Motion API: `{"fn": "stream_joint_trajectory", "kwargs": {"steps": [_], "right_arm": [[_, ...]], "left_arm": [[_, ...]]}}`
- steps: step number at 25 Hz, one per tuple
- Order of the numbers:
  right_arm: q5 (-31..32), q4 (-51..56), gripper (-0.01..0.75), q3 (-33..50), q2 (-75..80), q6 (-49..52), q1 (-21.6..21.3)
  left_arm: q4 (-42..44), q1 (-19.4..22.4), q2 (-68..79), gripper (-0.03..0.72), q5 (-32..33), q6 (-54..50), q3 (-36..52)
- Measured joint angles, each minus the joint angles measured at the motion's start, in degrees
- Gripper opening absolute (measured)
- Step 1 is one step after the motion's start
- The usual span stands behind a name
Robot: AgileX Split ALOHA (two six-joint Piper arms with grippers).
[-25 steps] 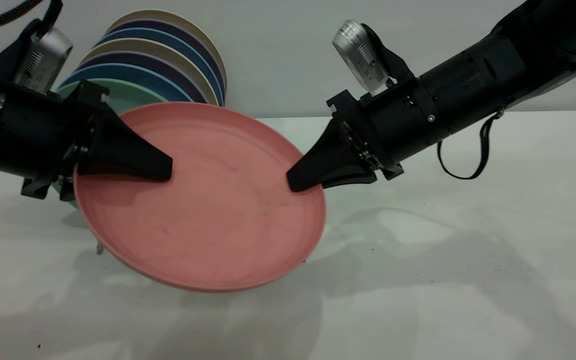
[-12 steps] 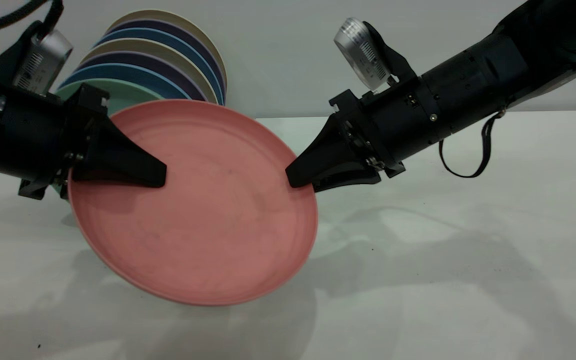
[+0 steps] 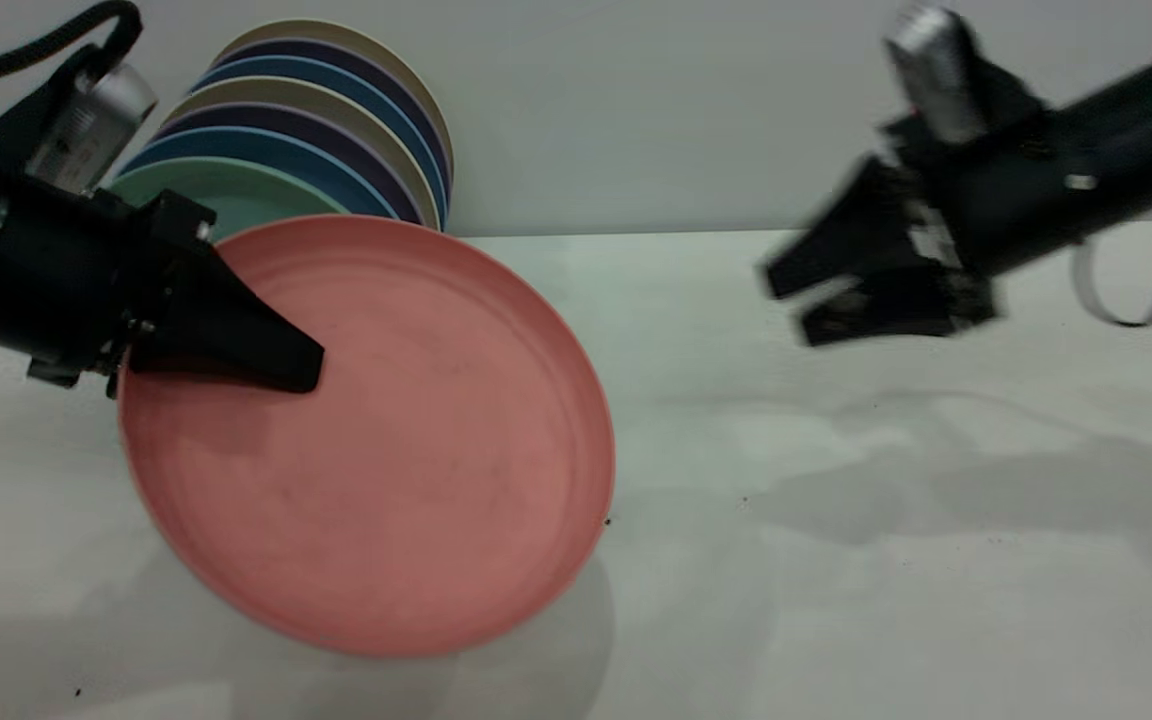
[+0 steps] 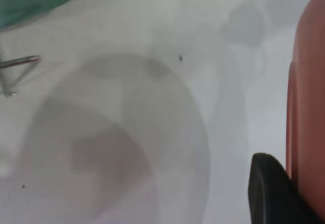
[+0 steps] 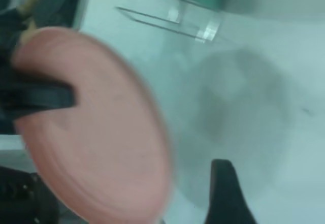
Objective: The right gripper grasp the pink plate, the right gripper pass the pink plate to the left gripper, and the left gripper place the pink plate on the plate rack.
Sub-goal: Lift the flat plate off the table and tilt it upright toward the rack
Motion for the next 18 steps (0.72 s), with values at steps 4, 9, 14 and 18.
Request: {"fn": "stream_joint_trajectory", "kwargs": {"steps": [4, 9, 14, 18], "right_arm": [[0.19, -14.71, 0.454, 0.00, -0.47, 9.51, -4.08], [-1.57, -31.08, 0.449, 0.00, -3.37, 23.87, -4.52], [-3.01, -44.11, 0.446, 0.00, -9.14, 35.80, -4.51], [-3.07, -52.45, 0.445, 0.00, -13.16, 42.76, -4.51]], "left_arm": [[14.55, 0.00, 0.00, 0.122, 2.52, -10.73, -5.96], [34.78, 0.00, 0.00, 0.122, 2.66, -30.10, -14.52], [47.70, 0.00, -1.93, 0.122, 4.54, -44.21, -21.48], [53.25, -0.10, -3.21, 0.122, 5.16, -46.85, -24.88]]}}
